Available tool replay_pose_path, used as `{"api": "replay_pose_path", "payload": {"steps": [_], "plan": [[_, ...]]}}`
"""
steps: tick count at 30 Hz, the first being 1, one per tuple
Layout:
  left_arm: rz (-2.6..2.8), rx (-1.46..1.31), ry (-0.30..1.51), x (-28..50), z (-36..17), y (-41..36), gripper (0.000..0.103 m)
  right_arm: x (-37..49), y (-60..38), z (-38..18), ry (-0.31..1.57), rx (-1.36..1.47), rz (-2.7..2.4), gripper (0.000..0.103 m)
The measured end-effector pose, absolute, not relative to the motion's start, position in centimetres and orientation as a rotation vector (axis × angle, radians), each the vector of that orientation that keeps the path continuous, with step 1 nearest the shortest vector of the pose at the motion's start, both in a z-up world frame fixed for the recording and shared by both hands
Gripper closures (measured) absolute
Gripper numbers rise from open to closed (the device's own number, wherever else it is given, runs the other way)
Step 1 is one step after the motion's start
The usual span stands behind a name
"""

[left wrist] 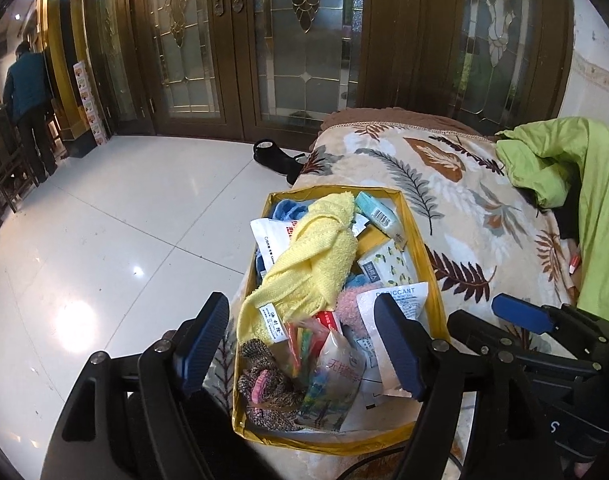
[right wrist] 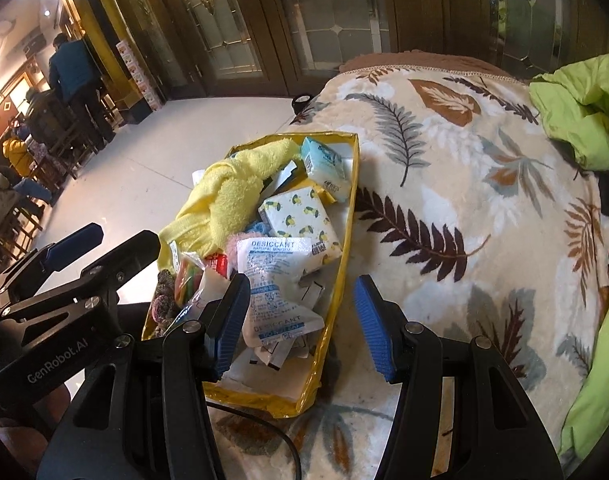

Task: Organize soft objects

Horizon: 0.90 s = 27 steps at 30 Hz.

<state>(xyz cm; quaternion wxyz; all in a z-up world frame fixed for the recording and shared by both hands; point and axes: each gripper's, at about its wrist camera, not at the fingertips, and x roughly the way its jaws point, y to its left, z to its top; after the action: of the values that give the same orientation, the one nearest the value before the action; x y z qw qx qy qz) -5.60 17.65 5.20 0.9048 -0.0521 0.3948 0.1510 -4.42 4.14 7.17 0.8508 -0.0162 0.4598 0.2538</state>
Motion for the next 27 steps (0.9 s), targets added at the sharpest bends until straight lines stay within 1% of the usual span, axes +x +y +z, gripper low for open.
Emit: {"api": "replay_pose_path", "payload": {"steps": [4,27], "plan": [[0.312,-0.111,0.827,-5.6,5.0,17.8,0.024,-4.4,4.2,7.3,0.958,-0.032,0.523,0.048],[0.367,-0.083,0.862,-5.3,4.2,18.8,0.023,-4.0,6.4,6.3,0.934,-0.096,0.484,0.048]]}}
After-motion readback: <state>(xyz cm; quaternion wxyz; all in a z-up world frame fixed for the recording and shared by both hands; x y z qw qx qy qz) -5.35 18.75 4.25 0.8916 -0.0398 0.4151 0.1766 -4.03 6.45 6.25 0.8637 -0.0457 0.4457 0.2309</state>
